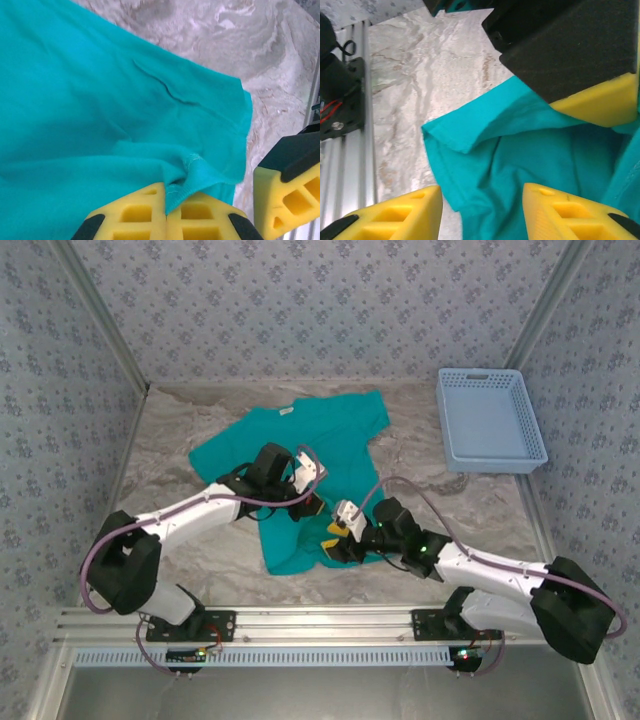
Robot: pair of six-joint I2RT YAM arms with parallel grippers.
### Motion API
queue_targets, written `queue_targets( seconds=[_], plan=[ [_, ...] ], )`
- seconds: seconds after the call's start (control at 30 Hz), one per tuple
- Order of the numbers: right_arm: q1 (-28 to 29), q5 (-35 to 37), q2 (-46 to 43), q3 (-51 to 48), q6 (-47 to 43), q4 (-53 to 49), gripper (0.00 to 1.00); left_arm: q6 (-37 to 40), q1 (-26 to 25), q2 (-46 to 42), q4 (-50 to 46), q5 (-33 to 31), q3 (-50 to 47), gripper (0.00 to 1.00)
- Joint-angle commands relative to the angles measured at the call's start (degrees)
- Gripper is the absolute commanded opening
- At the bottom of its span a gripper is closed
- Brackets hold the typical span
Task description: Fold the inside-out t-shirt
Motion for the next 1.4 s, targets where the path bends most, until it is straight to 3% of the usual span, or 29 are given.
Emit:
queue_targets(
  seconds=[0.0,0.1,0.23,0.43,0.63,0.97,1.37],
  plan=[
    [2.01,2.1,-0.6,-1.26,5.11,2.41,0.56,-2.88,1.44,0.73,-5.71,3.64,3.76,0.0],
    [5.36,1.68,6.61,2.6,4.25,1.98,0.57,-4.96,3.41,1.57,-5.83,5.11,4.95,0.0],
    [8.76,6.54,15.51,6.17,4.8,7.42,0.57,-5.05,4.7,1.77,-7.56,5.68,7.02,0.0],
    [7.71,30.65,24.31,7.89,11.93,11.02,0.56,-4.54,4.95,-0.29,-13.77,5.79,9.58,0.0],
    [10.12,44.34,31.1,11.86,14.61,12.71,0.63,-8.2,4.54,-5.23,-15.64,7.64,9.59,0.0],
    [7.31,43.65,39.76,21.1,20.58,10.11,0.77,-5.81,2.9,-8.5,-23.13,6.31,14.95,0.0],
    [3.79,40.64,51.75,29.17,20.1,3.38,0.75,-3.93,2.17,-8.13,-25.23,3.87,19.61,0.0]
  ],
)
